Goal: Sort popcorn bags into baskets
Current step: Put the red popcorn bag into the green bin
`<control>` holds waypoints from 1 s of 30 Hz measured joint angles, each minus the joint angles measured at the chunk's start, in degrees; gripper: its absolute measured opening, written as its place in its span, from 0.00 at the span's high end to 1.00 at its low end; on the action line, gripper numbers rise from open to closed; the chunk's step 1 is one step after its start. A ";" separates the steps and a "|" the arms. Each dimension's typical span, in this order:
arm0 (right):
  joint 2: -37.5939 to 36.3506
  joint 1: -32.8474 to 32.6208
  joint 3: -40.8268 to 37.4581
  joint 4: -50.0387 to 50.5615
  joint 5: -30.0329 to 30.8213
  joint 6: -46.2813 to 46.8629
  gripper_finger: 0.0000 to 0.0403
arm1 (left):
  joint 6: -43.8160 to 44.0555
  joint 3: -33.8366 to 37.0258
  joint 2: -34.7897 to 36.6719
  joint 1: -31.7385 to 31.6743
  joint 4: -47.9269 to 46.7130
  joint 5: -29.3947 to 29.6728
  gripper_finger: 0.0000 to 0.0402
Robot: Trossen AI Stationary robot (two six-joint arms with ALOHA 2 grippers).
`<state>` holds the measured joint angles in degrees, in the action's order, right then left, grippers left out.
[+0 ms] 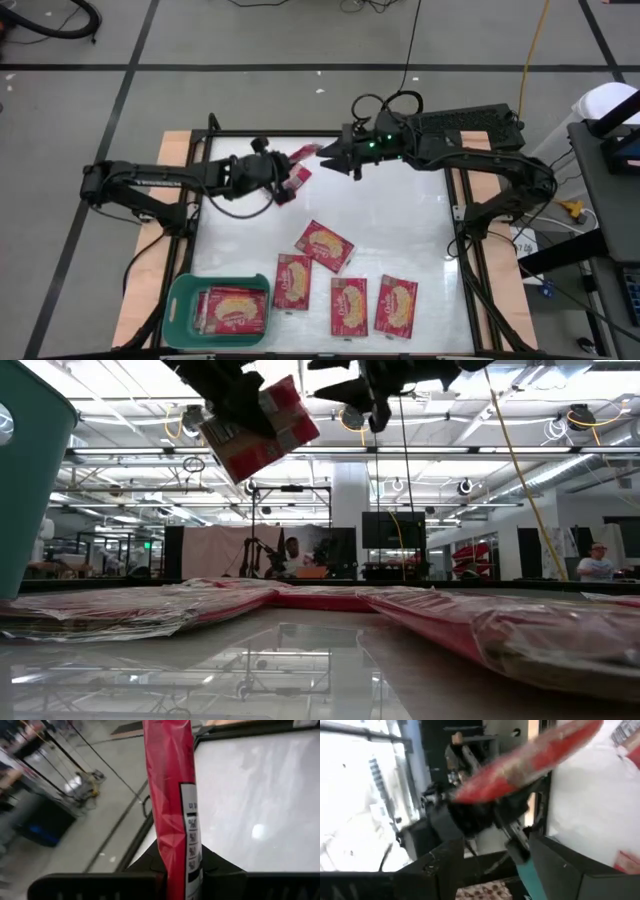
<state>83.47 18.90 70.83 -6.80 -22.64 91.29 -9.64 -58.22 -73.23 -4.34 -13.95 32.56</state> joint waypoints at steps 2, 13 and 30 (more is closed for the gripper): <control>0.97 -0.47 0.00 -0.43 1.69 2.37 0.43 | -1.72 0.00 0.11 1.99 0.10 4.09 0.92; 6.73 -2.17 -0.02 -13.71 12.14 11.75 0.38 | -7.30 0.00 0.14 7.65 -5.76 23.28 0.92; 17.11 -5.58 -0.02 -28.36 12.20 12.76 0.52 | -29.12 0.00 0.15 10.10 -6.03 23.59 0.91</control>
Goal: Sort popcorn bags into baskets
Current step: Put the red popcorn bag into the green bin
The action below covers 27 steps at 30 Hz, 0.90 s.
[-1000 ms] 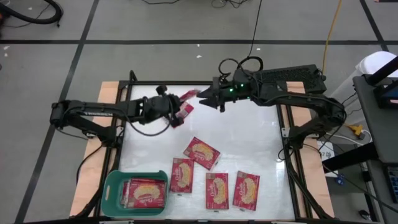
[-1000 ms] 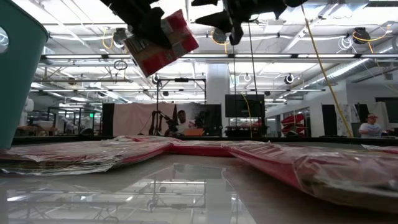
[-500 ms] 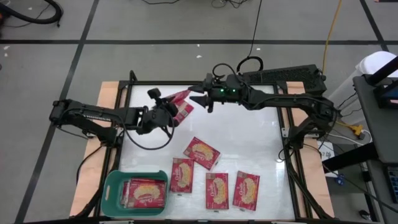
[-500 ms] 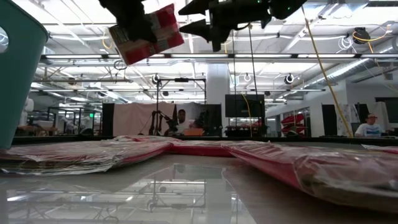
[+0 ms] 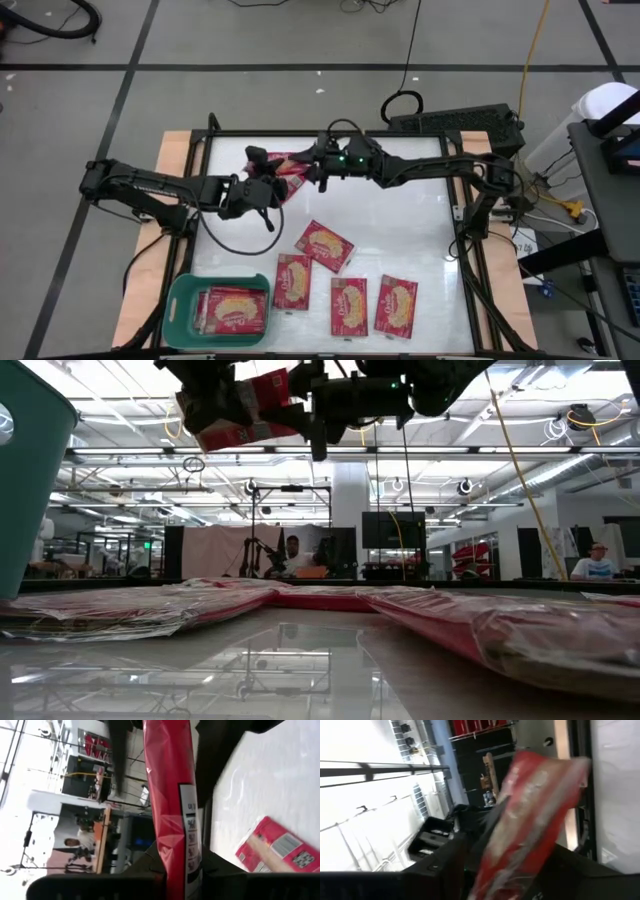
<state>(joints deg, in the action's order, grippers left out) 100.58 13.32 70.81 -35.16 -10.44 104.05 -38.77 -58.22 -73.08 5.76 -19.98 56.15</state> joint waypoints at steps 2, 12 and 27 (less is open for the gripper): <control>0.45 -0.22 0.00 0.06 0.00 -0.15 0.57 | -1.06 0.00 0.00 0.02 0.00 0.50 0.91; 0.54 0.64 0.00 0.18 -0.38 -5.09 0.87 | 1.09 0.02 0.00 -0.07 -2.29 0.25 0.91; 0.50 5.28 0.00 0.32 -6.44 -9.90 0.98 | 12.06 0.02 3.37 0.07 -3.09 -0.76 0.68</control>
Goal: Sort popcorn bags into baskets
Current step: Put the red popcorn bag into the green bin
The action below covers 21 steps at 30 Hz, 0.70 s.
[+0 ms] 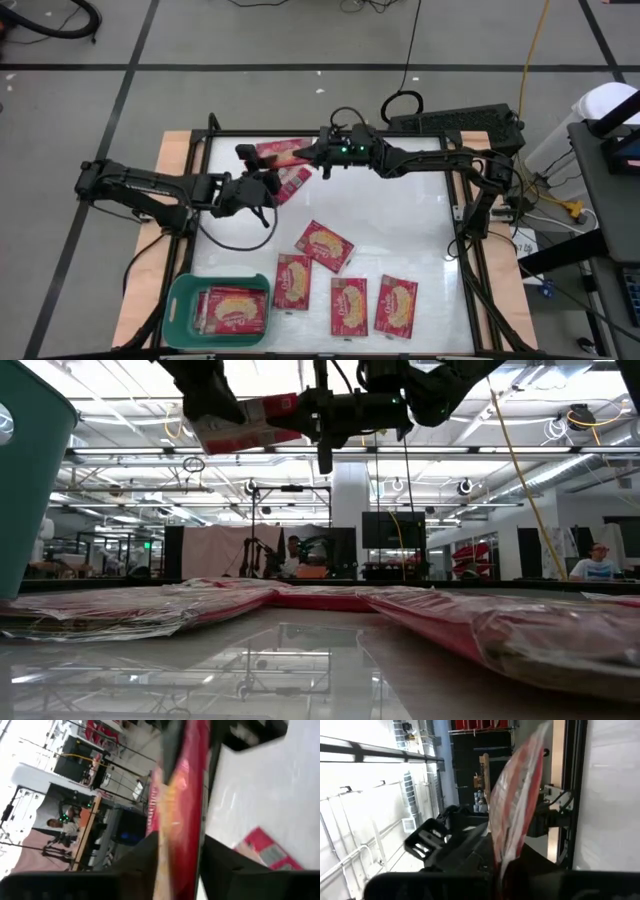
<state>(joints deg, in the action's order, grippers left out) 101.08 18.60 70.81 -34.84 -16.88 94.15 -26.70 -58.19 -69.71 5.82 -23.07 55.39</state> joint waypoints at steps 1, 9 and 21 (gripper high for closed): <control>0.00 0.20 0.00 0.06 -0.54 -0.53 0.98 | 0.25 0.00 0.88 0.00 0.46 -0.02 0.64; -0.78 3.09 0.00 -6.35 -0.97 -7.16 0.99 | 17.05 -0.02 5.83 -0.11 0.66 2.12 0.39; -14.06 9.39 0.00 -2.19 5.53 -25.24 0.99 | 47.88 0.00 13.66 -3.09 10.29 -2.53 0.50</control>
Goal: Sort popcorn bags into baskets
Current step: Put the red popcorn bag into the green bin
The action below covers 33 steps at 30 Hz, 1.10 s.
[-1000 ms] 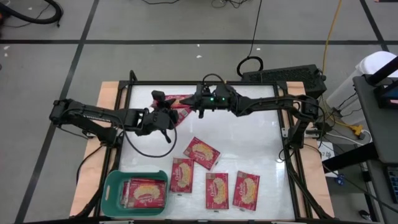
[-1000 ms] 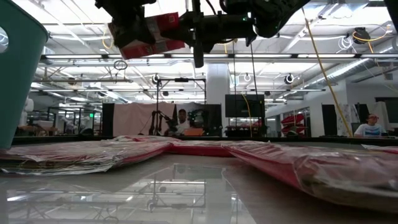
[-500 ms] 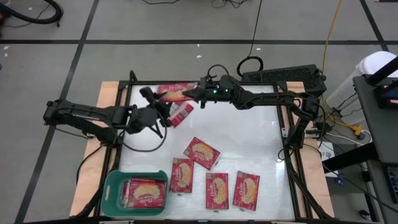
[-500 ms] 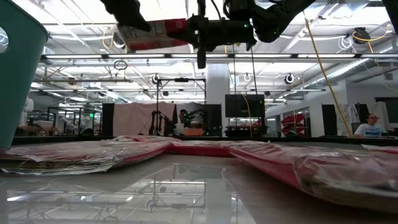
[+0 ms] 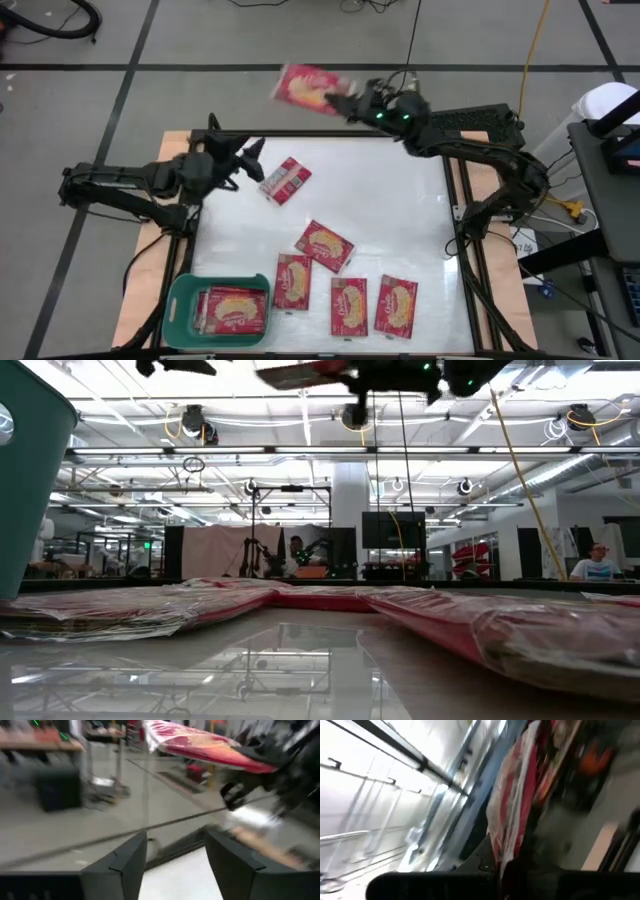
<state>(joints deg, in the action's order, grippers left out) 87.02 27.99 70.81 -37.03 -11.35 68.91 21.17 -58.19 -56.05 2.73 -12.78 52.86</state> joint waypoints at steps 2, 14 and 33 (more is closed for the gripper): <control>-2.51 0.33 0.00 0.72 2.21 -5.99 0.99 | 4.24 0.00 0.43 -2.03 1.59 -5.81 0.54; -14.39 -5.74 0.00 0.84 13.23 -37.76 0.99 | 12.37 0.00 -3.48 -10.47 21.70 -30.27 0.67; -12.63 -16.74 0.00 -3.63 22.40 -47.30 1.00 | 27.53 -0.01 -19.73 -12.11 61.61 -42.88 0.44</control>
<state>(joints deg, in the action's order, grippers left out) 74.39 11.25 70.81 -40.66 11.05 21.61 48.70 -58.21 -75.78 -9.38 48.83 9.98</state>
